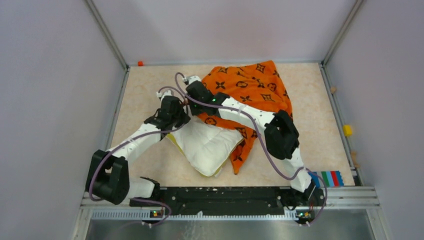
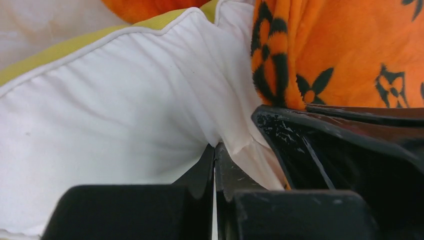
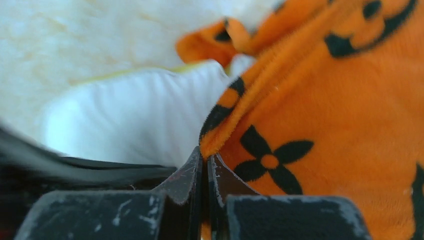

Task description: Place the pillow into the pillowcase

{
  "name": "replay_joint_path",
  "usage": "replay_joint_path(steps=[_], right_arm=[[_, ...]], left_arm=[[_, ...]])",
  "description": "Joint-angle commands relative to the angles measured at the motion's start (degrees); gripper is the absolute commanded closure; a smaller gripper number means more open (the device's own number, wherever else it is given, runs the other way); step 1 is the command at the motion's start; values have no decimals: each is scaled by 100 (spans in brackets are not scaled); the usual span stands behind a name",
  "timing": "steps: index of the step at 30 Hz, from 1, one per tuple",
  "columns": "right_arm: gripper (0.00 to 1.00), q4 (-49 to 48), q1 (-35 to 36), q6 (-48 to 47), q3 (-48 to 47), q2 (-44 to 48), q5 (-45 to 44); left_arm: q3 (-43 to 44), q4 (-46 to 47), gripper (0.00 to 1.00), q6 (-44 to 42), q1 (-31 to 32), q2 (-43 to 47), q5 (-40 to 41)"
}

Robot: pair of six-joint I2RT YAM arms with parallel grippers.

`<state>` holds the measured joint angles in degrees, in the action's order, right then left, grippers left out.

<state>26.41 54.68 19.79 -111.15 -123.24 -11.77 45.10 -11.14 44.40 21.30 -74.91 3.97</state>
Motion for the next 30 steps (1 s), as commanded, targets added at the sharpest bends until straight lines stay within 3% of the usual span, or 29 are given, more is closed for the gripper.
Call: replay_joint_path(steps=[1, 4, 6, 11, 13, 14, 16, 18, 24, 30], right_arm=[[89, -282, -445, 384, 523, 636, 618], [44, -70, -449, -7, 565, 1086, 202], [30, 166, -457, -236, 594, 1410, -192], [26, 636, -465, -419, 1378, 2284, -942], [26, 647, -459, -337, 2006, 2697, -1071], [26, 635, -458, -258, 2377, 2845, -1162], [26, 510, -458, -150, 3097, 3077, -1258], [26, 293, -458, -137, 3677, 3206, -1227], [27, -123, -458, -205, 4182, 2997, -1347], [28, -138, -458, -90, 4344, 3122, -2059]], left_arm=[[450, 753, 100, 294, -155, -373, 132], [500, 928, 100, 238, -265, -729, -53], [619, 921, 100, 188, -312, -905, -103], [1024, 716, 98, -257, -353, -1104, -229], [1269, 369, 86, -537, -363, -1094, -350], [1391, 190, 74, -727, -363, -1050, -520], [1567, -300, 33, -961, -368, -882, -707], [1571, -799, 4, -1133, -351, -622, -765], [629, -1811, 1, -1180, -338, 763, -539], [-498, -1911, 1, -672, -274, 1495, -871]])
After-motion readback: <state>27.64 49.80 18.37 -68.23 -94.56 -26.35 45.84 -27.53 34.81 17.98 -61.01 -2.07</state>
